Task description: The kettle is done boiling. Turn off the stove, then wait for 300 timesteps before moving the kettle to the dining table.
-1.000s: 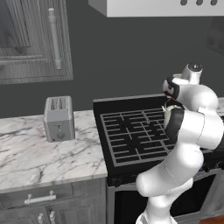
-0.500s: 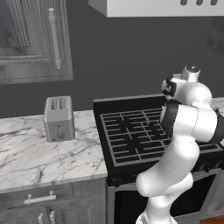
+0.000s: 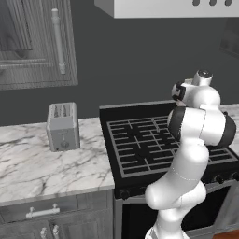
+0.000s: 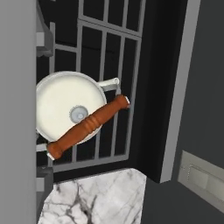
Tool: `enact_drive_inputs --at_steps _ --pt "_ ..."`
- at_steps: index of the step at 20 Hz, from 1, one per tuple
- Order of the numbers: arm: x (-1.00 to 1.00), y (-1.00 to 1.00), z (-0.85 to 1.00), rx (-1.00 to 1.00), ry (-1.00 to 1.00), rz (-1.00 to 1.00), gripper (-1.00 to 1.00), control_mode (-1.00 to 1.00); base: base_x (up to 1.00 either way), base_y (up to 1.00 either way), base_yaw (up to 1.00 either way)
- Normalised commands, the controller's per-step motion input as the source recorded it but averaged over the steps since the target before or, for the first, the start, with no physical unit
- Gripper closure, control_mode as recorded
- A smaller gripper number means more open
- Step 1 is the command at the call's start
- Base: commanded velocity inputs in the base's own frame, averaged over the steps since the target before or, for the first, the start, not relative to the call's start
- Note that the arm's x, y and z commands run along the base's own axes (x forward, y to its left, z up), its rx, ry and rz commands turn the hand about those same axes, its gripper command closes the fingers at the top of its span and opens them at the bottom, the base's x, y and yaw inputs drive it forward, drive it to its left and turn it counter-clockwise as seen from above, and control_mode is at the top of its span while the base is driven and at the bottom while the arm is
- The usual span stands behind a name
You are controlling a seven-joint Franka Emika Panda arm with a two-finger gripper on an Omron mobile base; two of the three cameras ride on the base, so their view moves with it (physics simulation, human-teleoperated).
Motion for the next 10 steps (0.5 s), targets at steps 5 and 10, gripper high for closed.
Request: enact_drive_inputs --at_steps 5,10 --pt "0.17 -0.06 -0.11 0.00 0.03 0.03 -1.00 -1.00 0.00 0.00 0.00" --pt "0.17 -0.06 -0.11 0.00 0.03 0.02 -1.00 -1.00 0.00 0.00 0.00"
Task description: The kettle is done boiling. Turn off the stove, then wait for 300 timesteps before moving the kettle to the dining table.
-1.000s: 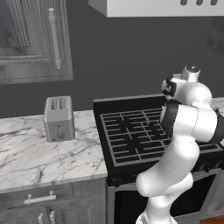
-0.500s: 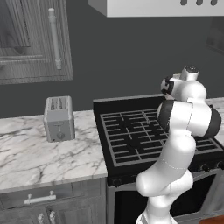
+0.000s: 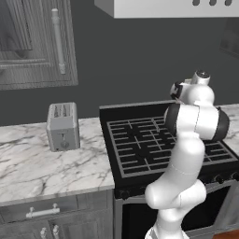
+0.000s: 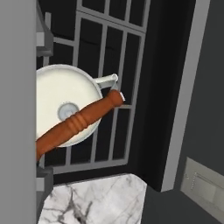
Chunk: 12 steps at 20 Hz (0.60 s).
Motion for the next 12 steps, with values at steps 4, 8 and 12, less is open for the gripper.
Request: enact_drive_inputs --at_steps 4,8,12 --pt "0.15 -0.06 -0.07 0.00 0.02 0.02 -1.00 -1.00 0.00 0.00 0.00" --pt "0.16 -0.06 -0.05 0.00 0.01 0.02 -1.00 -1.00 0.00 0.00 0.00" --pt "0.19 -0.05 -0.10 0.00 0.03 0.02 -1.00 -1.00 0.00 0.00 0.00"
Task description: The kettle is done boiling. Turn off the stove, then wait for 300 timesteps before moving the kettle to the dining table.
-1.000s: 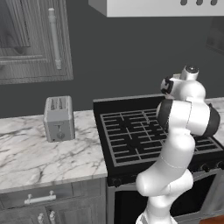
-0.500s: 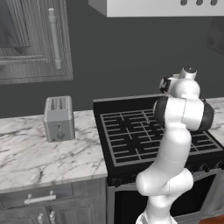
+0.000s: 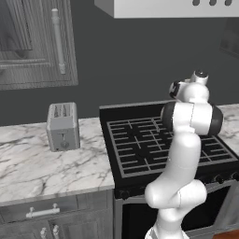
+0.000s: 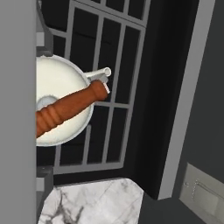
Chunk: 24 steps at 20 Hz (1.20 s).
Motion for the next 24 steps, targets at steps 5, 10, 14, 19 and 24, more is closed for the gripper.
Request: enact_drive_inputs --at_steps 5,10,14,19,24 --pt "0.21 -0.06 -0.15 0.00 0.04 0.02 -1.00 -1.00 0.00 0.00 0.00" --pt "0.15 -0.05 -0.09 0.00 0.03 0.02 -1.00 -1.00 0.00 0.00 0.00" --pt "0.03 -0.06 -0.12 0.00 0.02 0.03 -1.00 -1.00 0.00 0.00 0.00" --pt "0.03 -0.02 -0.17 0.00 0.03 0.04 -1.00 -1.00 0.00 0.00 0.00" --pt "0.08 0.00 -0.15 0.00 0.05 0.04 1.00 -1.00 0.00 0.00 0.00"
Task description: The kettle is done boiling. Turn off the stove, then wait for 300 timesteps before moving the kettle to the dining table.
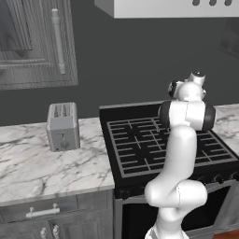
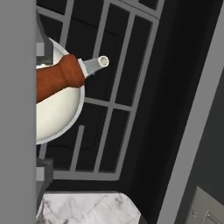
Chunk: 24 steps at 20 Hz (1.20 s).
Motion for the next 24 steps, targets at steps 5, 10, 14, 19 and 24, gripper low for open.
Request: enact_drive_inputs --at_steps 5,10,14,19,24 --pt "0.00 0.00 -0.01 0.00 0.00 0.00 1.00 -1.00 0.00 0.00 0.00" --pt "0.00 0.00 -0.06 0.00 0.00 0.00 1.00 -1.00 0.00 0.00 0.00" --pt "-0.04 0.00 0.00 0.00 0.00 0.00 1.00 -1.00 0.00 0.00 0.00" --pt "-0.06 0.00 0.16 0.00 0.00 0.00 1.00 -1.00 0.00 0.00 0.00" --pt "-0.09 0.01 0.36 -0.01 0.00 -0.01 1.00 -1.00 0.00 0.00 0.00"
